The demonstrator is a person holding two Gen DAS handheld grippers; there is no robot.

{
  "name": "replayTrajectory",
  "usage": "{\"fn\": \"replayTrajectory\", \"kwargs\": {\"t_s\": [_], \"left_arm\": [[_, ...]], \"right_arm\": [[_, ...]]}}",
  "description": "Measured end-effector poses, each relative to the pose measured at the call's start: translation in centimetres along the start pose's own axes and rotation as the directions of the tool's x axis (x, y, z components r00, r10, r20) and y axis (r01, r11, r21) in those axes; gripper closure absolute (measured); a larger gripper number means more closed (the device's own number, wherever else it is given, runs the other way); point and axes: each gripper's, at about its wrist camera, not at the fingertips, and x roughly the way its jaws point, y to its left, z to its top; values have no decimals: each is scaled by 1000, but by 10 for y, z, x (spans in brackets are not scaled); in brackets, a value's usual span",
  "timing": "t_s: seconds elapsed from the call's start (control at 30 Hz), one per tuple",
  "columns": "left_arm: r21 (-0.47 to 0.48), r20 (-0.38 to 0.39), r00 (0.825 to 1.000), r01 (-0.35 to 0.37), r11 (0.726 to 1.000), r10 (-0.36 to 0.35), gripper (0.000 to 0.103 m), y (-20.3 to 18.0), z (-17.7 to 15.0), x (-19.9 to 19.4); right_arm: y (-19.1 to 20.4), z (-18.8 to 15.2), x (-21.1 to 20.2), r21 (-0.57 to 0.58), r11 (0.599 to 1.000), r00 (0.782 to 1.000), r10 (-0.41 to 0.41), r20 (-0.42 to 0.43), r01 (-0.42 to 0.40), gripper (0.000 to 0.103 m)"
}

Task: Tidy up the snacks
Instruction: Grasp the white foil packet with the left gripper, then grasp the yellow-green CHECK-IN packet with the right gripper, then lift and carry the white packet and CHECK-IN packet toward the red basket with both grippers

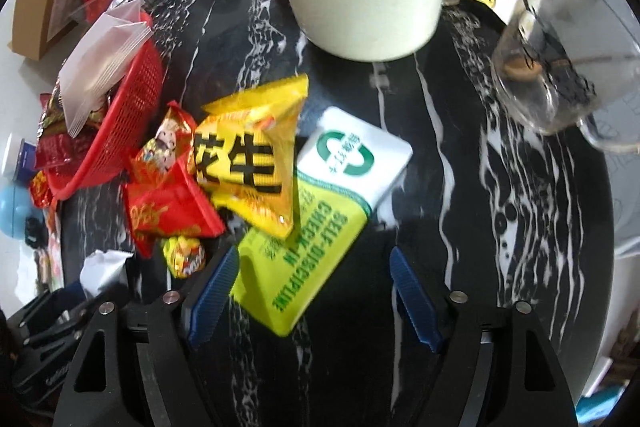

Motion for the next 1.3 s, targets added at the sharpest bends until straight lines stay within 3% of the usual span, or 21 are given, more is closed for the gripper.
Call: {"fn": "replayTrajectory", "kwargs": {"t_s": [0.13, 0.27, 0.33, 0.37, 0.4, 0.5, 0.73, 1.3], "left_arm": [[18, -15, 1000, -17, 1000, 17, 48, 3, 7, 2], [42, -13, 999, -32, 999, 33, 48, 4, 20, 0], [44, -8, 1000, -30, 999, 30, 48, 4, 21, 0], [45, -4, 1000, -27, 999, 27, 48, 5, 21, 0], [48, -3, 1000, -27, 999, 27, 48, 4, 23, 0], [69, 2, 999, -34, 997, 34, 48, 0, 20, -2], [111, -11, 1000, -13, 994, 14, 49, -15, 2, -7], [152, 10, 1000, 14, 988, -16, 49, -45, -53, -32]], "right_arm": [[16, 7, 7, -35, 998, 998, -60, 13, 60, 13], [28, 5, 15, -74, 982, 985, -170, 29, 172, 13], [28, 2, 12, -75, 981, 983, -174, 55, 177, 19], [28, 0, 10, -78, 981, 983, -172, 66, 177, 33], [28, -1, 6, -87, 981, 983, -168, 79, 175, 55], [20, -6, -1, -105, 983, 987, -142, 70, 149, 58], [-7, -33, -15, -103, 986, 990, -123, 72, 131, 61], [-25, -104, -45, -122, 991, 998, -49, 31, 52, 63]]}}
